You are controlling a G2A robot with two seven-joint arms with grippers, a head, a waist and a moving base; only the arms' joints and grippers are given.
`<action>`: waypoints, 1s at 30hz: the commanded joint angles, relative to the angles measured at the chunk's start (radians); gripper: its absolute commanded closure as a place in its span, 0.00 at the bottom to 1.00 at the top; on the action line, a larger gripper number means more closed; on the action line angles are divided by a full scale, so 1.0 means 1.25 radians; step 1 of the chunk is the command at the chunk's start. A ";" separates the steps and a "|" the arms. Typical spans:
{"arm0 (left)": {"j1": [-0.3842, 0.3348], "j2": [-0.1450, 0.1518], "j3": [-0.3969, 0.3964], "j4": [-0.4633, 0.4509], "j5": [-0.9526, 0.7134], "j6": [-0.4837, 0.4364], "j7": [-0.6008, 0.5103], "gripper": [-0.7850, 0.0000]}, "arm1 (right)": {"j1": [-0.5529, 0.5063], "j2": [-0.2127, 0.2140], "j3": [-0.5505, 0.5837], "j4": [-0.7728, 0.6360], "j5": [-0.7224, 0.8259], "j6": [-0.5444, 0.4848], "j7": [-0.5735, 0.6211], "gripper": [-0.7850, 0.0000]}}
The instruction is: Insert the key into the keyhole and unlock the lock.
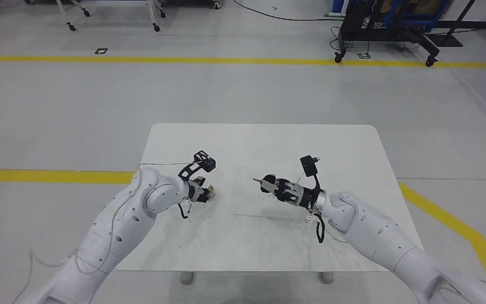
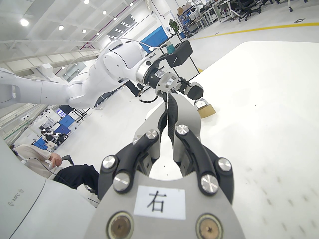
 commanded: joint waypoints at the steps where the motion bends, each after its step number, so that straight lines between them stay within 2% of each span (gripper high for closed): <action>1: -0.003 -0.003 0.004 0.014 0.000 -0.003 0.010 0.54 | 0.000 0.000 0.000 0.000 0.000 0.000 0.000 1.00; 9: -0.023 -0.017 0.027 0.037 0.013 -0.002 0.017 0.53 | 0.000 0.000 0.000 0.000 0.000 0.000 0.000 1.00; 14: -0.029 -0.020 0.032 0.035 0.033 -0.005 0.002 0.58 | 0.000 0.000 0.000 0.000 0.000 0.000 0.000 1.00; 17: -0.027 -0.020 0.026 0.031 0.036 -0.001 0.005 0.69 | 0.000 0.000 0.000 0.000 0.000 0.000 0.000 1.00; 18: -0.025 -0.020 0.024 0.030 0.037 -0.001 0.006 0.79 | 0.000 0.000 0.000 0.000 0.000 0.000 0.000 1.00; 22: -0.023 -0.021 0.025 0.028 0.045 -0.005 -0.004 0.91 | 0.000 0.000 0.000 0.000 0.000 0.000 0.000 1.00; 23: -0.023 -0.021 0.026 0.028 0.049 -0.007 -0.007 0.99 | 0.000 0.000 0.000 0.000 0.000 0.000 0.000 1.00; 30: -0.026 -0.026 0.032 0.026 0.064 -0.010 -0.019 1.00 | 0.000 0.000 0.000 0.000 0.000 0.000 0.000 1.00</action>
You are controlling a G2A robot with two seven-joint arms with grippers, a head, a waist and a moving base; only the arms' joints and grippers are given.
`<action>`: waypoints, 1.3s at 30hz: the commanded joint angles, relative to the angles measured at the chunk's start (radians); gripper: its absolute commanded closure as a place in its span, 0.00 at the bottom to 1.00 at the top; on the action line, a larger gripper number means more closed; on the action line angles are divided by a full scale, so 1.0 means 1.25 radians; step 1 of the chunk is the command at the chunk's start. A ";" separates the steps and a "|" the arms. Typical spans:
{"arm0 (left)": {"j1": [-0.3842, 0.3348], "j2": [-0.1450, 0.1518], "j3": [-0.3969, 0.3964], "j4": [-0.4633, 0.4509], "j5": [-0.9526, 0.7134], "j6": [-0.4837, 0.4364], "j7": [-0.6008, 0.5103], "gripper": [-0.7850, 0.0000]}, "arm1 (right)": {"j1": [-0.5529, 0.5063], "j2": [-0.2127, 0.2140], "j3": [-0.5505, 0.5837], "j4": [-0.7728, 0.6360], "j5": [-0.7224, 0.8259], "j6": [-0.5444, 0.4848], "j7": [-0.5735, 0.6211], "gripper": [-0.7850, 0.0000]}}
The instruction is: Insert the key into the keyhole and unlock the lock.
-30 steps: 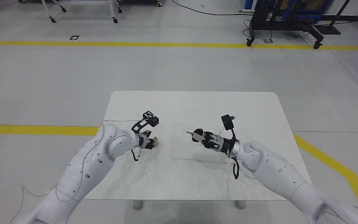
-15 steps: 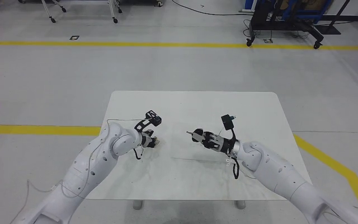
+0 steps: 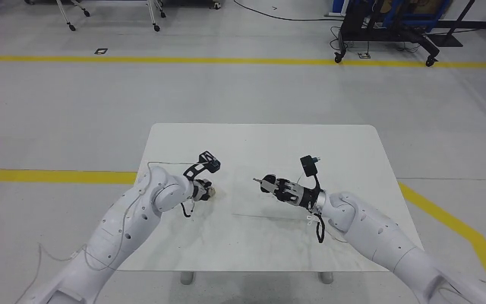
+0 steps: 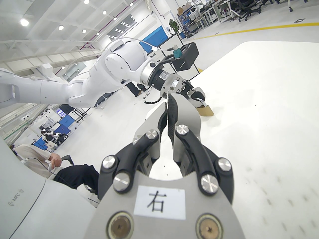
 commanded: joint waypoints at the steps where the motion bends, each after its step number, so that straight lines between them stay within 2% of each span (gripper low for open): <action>1: -0.001 -0.001 0.000 -0.002 0.002 -0.001 -0.001 1.00 | 0.000 0.000 0.000 0.000 0.000 0.000 0.000 1.00; 9: 0.001 -0.005 -0.010 0.000 0.004 0.005 0.038 1.00 | 0.000 0.000 0.000 0.000 0.000 0.000 0.000 1.00; 14: 0.010 -0.005 -0.042 0.004 -0.045 -0.011 0.105 1.00 | 0.000 0.000 0.000 0.000 0.000 0.000 0.000 1.00; 21: 0.034 0.003 -0.145 0.061 -0.282 -0.150 0.244 1.00 | 0.000 0.000 0.000 0.000 0.000 0.000 0.000 1.00; 25: 0.046 0.005 -0.176 0.083 -0.380 -0.249 0.294 1.00 | 0.000 0.000 0.000 0.000 0.000 0.000 0.000 1.00; 33: 0.046 0.005 -0.176 0.083 -0.380 -0.249 0.294 1.00 | 0.000 0.000 0.000 0.000 0.000 0.000 0.000 1.00; 35: 0.054 0.001 -0.169 0.077 -0.393 -0.239 0.309 1.00 | -0.008 -0.002 0.009 -0.006 0.010 0.023 -0.008 1.00; 37: 0.050 -0.008 -0.152 0.090 -0.437 -0.242 0.322 1.00 | -0.021 -0.004 0.025 -0.014 0.025 0.044 -0.041 1.00; 39: 0.038 -0.018 -0.140 0.131 -0.550 -0.288 0.324 1.00 | -0.035 -0.008 0.042 -0.025 0.039 0.055 -0.079 1.00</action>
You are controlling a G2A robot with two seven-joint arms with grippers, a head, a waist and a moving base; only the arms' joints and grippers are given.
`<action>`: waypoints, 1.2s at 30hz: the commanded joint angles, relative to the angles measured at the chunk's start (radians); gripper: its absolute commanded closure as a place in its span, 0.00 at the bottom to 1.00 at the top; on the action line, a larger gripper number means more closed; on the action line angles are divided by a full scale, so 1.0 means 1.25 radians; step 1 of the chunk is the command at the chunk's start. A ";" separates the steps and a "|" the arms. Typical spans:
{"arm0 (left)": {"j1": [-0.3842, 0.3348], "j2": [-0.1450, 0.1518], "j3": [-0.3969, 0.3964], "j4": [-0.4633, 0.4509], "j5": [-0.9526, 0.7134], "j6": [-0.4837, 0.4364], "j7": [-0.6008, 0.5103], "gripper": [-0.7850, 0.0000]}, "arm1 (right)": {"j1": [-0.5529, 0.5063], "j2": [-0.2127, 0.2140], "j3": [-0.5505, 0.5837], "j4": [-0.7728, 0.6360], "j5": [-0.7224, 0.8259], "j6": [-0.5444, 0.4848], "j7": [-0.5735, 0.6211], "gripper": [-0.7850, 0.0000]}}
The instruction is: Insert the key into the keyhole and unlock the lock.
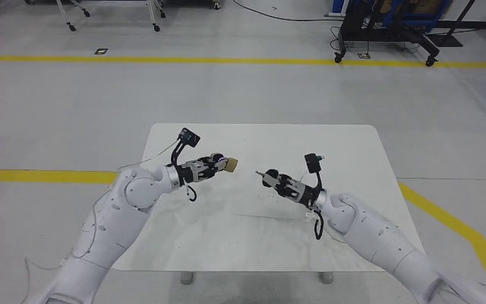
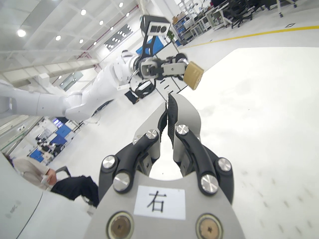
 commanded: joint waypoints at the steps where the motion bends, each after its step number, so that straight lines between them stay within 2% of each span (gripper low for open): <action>1: -0.016 -0.010 0.011 0.051 -0.133 -0.052 -0.015 1.00 | -0.014 -0.004 0.014 -0.014 0.018 0.005 -0.037 1.00; 4: -0.058 -0.024 0.030 0.136 -0.281 -0.103 -0.075 1.00 | -0.031 -0.010 0.030 -0.034 0.046 0.014 -0.065 1.00; 8: -0.114 -0.049 0.078 0.212 -0.380 -0.136 -0.143 1.00 | -0.046 -0.020 0.046 -0.049 0.097 0.021 -0.080 1.00; 18: -0.120 -0.054 0.085 0.216 -0.387 -0.134 -0.143 1.00 | -0.047 -0.021 0.048 -0.052 0.108 0.014 -0.076 1.00; 21: -0.102 -0.059 0.091 0.199 -0.427 -0.154 -0.143 1.00 | -0.054 -0.025 0.071 -0.060 0.128 0.082 -0.107 1.00; 27: -0.113 -0.073 0.116 0.266 -0.587 -0.223 -0.275 1.00 | -0.064 -0.049 0.086 -0.116 0.163 0.181 -0.160 1.00; 31: -0.133 -0.078 0.138 0.275 -0.648 -0.195 -0.311 1.00 | -0.050 -0.070 0.076 -0.122 0.127 0.264 -0.183 1.00; 36: -0.141 -0.080 0.164 0.278 -0.678 -0.187 -0.319 1.00 | -0.035 -0.095 0.062 -0.118 0.084 0.309 -0.190 1.00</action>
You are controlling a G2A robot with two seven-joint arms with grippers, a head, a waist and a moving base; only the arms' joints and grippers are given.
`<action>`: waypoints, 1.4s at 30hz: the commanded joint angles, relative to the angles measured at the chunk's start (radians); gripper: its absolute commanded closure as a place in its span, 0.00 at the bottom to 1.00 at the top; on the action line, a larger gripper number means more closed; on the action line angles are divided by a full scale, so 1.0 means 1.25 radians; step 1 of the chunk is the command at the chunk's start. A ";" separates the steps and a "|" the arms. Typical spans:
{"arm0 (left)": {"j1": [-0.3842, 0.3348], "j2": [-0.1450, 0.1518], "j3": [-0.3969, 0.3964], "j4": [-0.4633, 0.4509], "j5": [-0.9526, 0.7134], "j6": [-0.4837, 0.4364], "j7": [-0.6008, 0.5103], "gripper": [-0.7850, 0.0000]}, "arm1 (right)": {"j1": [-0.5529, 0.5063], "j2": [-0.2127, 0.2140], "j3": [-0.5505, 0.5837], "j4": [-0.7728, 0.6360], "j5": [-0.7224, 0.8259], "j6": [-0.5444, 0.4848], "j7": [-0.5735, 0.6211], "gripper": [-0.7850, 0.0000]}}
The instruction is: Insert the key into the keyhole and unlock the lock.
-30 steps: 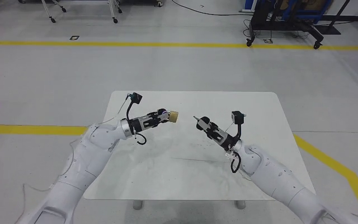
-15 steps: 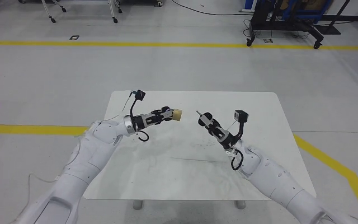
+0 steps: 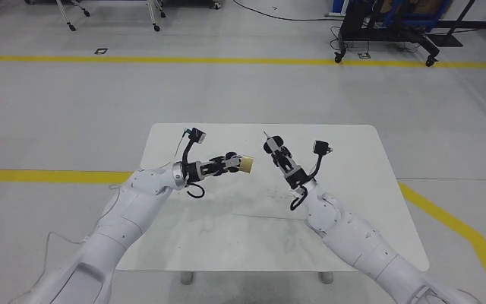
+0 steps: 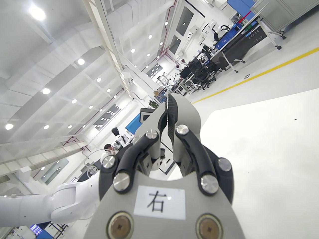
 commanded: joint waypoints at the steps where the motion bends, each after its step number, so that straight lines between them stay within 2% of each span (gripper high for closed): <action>1: -0.005 0.001 0.010 -0.002 0.001 0.003 -0.003 1.00 | 0.002 -0.007 -0.002 0.001 -0.010 0.003 0.004 1.00; 9: -0.021 0.002 0.037 0.020 -0.024 0.000 0.000 1.00 | -0.003 -0.023 0.014 0.004 -0.006 -0.039 0.055 1.00; 12: -0.023 0.000 0.040 0.029 -0.061 0.003 -0.003 1.00 | -0.007 -0.026 0.024 0.005 0.008 -0.058 0.092 1.00; 20: -0.037 0.000 0.055 0.048 -0.059 0.011 -0.010 1.00 | -0.023 -0.027 0.052 0.003 0.015 -0.126 0.190 1.00; 33: -0.066 -0.023 0.059 0.138 -0.111 0.055 -0.055 1.00 | -0.058 -0.033 0.113 -0.008 -0.003 -0.161 0.202 1.00; 42: -0.065 -0.023 0.060 0.135 -0.107 0.059 -0.050 1.00 | -0.058 -0.033 0.113 -0.008 -0.003 -0.161 0.202 1.00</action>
